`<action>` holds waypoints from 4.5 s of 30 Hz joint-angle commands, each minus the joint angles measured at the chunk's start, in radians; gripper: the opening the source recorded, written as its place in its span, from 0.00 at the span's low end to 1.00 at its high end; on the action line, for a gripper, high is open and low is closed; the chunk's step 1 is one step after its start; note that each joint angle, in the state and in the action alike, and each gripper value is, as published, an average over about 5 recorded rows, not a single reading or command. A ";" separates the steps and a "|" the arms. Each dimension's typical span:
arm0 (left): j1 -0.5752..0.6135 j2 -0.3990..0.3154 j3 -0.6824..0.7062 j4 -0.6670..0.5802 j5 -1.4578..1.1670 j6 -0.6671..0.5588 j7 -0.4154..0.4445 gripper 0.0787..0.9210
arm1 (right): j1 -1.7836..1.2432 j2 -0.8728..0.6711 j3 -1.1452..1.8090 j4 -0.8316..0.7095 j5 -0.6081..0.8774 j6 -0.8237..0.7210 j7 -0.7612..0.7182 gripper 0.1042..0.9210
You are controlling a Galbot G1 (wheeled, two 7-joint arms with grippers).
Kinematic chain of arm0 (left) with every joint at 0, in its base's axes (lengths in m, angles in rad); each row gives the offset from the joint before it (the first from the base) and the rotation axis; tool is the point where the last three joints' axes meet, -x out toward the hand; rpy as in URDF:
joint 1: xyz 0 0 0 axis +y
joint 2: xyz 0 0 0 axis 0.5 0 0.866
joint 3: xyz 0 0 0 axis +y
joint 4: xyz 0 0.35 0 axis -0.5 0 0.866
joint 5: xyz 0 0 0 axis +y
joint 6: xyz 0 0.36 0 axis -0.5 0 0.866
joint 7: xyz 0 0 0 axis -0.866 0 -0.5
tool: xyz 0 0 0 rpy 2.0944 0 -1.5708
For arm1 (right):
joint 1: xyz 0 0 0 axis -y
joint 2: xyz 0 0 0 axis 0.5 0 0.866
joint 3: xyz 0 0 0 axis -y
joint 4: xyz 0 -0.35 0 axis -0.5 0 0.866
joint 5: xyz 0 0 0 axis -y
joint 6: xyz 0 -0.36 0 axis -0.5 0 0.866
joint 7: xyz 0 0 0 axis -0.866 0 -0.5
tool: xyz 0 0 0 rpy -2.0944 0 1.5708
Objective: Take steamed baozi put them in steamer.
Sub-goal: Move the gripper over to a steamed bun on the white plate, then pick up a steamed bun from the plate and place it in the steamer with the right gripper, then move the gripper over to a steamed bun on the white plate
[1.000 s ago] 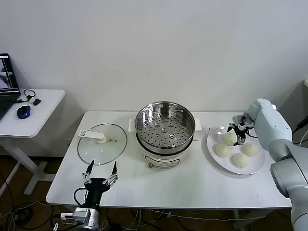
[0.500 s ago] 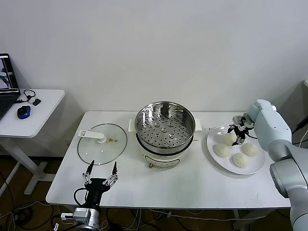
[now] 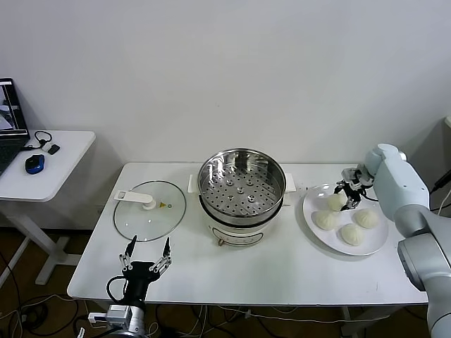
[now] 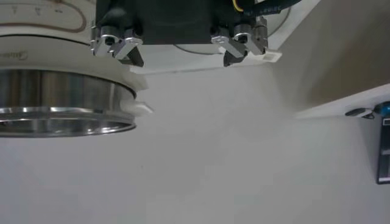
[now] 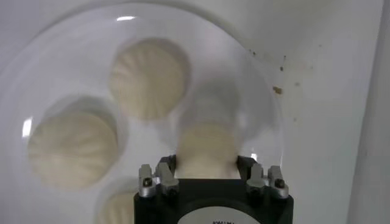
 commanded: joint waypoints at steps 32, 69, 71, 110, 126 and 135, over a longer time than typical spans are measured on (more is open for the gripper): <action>0.021 -0.002 0.014 -0.024 0.007 -0.006 -0.007 0.88 | 0.517 -0.071 -0.884 0.766 0.673 -0.022 -0.116 0.62; 0.009 -0.001 0.010 -0.041 0.006 0.004 -0.012 0.88 | 0.282 0.358 -0.670 0.277 0.243 0.156 -0.080 0.62; 0.010 -0.001 0.010 -0.040 0.006 0.003 -0.012 0.88 | 0.276 0.368 -0.650 0.258 0.222 0.162 -0.077 0.62; 0.015 -0.002 0.003 -0.041 0.004 0.001 -0.015 0.88 | 0.483 0.104 -0.881 0.570 0.730 0.025 -0.158 0.88; 0.014 -0.003 0.017 -0.035 0.001 -0.004 -0.014 0.88 | 0.472 -0.319 -1.054 0.590 1.217 -0.454 -0.137 0.88; 0.018 -0.004 0.026 -0.041 0.003 -0.007 -0.014 0.88 | 0.315 -0.421 -0.967 0.621 1.127 -0.500 -0.117 0.88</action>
